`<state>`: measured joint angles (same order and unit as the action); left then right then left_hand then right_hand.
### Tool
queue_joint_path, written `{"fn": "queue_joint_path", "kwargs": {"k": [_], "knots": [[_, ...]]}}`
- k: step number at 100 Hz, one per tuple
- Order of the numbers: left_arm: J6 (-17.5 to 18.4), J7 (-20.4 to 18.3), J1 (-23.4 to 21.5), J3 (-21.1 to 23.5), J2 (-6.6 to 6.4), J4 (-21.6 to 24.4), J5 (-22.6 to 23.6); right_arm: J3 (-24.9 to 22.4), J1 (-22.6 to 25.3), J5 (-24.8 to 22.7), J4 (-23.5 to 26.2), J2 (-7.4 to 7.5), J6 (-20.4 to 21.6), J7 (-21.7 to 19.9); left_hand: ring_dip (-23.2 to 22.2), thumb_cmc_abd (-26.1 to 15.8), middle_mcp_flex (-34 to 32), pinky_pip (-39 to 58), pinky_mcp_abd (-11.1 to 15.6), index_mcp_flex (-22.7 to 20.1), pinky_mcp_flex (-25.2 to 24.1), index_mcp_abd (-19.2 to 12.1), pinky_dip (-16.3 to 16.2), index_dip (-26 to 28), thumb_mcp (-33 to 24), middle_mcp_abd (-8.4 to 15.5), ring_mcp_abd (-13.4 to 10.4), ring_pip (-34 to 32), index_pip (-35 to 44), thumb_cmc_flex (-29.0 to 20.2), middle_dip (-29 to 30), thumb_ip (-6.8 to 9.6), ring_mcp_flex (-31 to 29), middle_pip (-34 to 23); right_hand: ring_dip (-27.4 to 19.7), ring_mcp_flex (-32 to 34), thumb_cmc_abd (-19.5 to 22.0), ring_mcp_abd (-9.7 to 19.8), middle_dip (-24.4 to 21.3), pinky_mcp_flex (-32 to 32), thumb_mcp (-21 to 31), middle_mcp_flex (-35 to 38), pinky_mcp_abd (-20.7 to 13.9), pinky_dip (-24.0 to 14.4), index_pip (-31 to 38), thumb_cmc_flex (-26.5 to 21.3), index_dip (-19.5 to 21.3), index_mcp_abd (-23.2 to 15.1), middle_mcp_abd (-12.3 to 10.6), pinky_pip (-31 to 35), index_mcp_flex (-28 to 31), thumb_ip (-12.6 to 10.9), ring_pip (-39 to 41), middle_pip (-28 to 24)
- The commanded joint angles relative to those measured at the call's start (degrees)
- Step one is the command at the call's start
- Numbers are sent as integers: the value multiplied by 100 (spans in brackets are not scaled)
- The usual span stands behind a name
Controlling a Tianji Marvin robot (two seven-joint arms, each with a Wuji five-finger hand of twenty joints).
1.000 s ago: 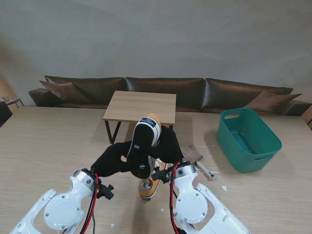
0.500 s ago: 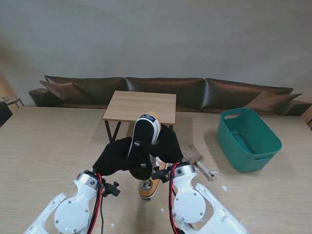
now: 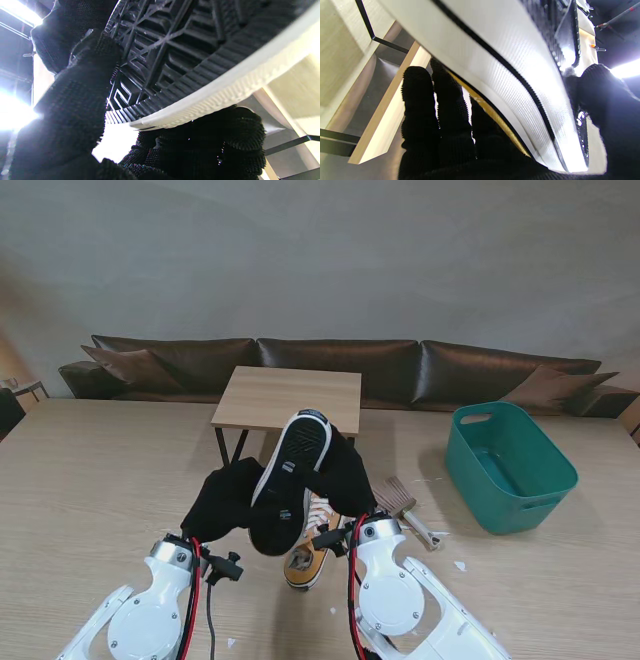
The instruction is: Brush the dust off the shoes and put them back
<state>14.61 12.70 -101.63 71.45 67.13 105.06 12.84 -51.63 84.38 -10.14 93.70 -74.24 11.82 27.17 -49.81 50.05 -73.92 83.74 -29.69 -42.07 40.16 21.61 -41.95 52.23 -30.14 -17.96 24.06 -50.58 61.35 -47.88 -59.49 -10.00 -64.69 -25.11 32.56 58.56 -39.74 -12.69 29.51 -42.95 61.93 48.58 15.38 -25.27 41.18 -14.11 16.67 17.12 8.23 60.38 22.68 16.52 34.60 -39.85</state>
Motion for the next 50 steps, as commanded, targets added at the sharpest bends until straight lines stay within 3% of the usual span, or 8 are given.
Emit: {"fn": "queue_joint_path", "kwargs": {"k": [1,16,28,31,39,50], "knots": [[10,-57,-20,31,52,111,-59,-20,59,47,24,12,-53,-96,-311,-467,-357,123,122,-4,-107,54,-61,722,-3185,493,-504,-1231,1278,-706,-316,967,-719,-457,4,-92,601,-56,-89,1923,563,-81,-29,-173,134,-613,-72,-452,23,-107,-220,-810,129,-44],[-23,-37,-80,70,57,150,-73,-39,74,145,31,26,-60,-182,-381,-530,-311,187,115,109,-88,193,-109,917,-3261,502,-528,-1483,1317,-739,-580,1012,-732,-590,29,-52,622,-76,-88,1888,496,-29,5,-206,192,-578,-95,-548,43,-65,-54,-804,241,-74],[-144,-2,-103,62,68,190,-91,-37,101,309,46,15,-6,-214,-365,-571,-283,215,42,149,-88,305,-137,993,-3258,469,-463,-1534,1300,-795,-648,1013,-726,-599,108,359,545,-70,-24,1577,671,523,120,-300,499,-700,89,-796,67,161,1011,-842,555,-175],[-186,13,-97,50,70,192,-61,-33,104,332,49,16,11,-227,-359,-568,-282,216,37,150,-79,306,-137,996,-3257,469,-462,-1527,1298,-797,-652,1013,-725,-599,118,485,500,-45,84,1480,756,716,142,-303,417,-723,396,-834,76,238,1348,-808,631,-133],[-272,83,-58,2,79,158,54,-16,91,336,38,29,42,-284,-221,-584,-267,189,4,137,-8,266,-118,984,-3219,451,-447,-1392,1251,-816,-600,970,-729,-493,167,744,370,16,122,1279,938,1022,177,-316,479,-814,608,-910,43,362,1933,-817,738,-107],[-292,82,-21,-46,79,112,67,0,65,309,10,24,35,-274,-163,-639,-260,179,4,131,24,233,-101,953,-3118,432,-443,-1367,1206,-881,-584,924,-736,-444,202,734,461,-13,177,1317,821,923,205,-285,157,-732,757,-867,49,356,1792,-818,685,1]]}}
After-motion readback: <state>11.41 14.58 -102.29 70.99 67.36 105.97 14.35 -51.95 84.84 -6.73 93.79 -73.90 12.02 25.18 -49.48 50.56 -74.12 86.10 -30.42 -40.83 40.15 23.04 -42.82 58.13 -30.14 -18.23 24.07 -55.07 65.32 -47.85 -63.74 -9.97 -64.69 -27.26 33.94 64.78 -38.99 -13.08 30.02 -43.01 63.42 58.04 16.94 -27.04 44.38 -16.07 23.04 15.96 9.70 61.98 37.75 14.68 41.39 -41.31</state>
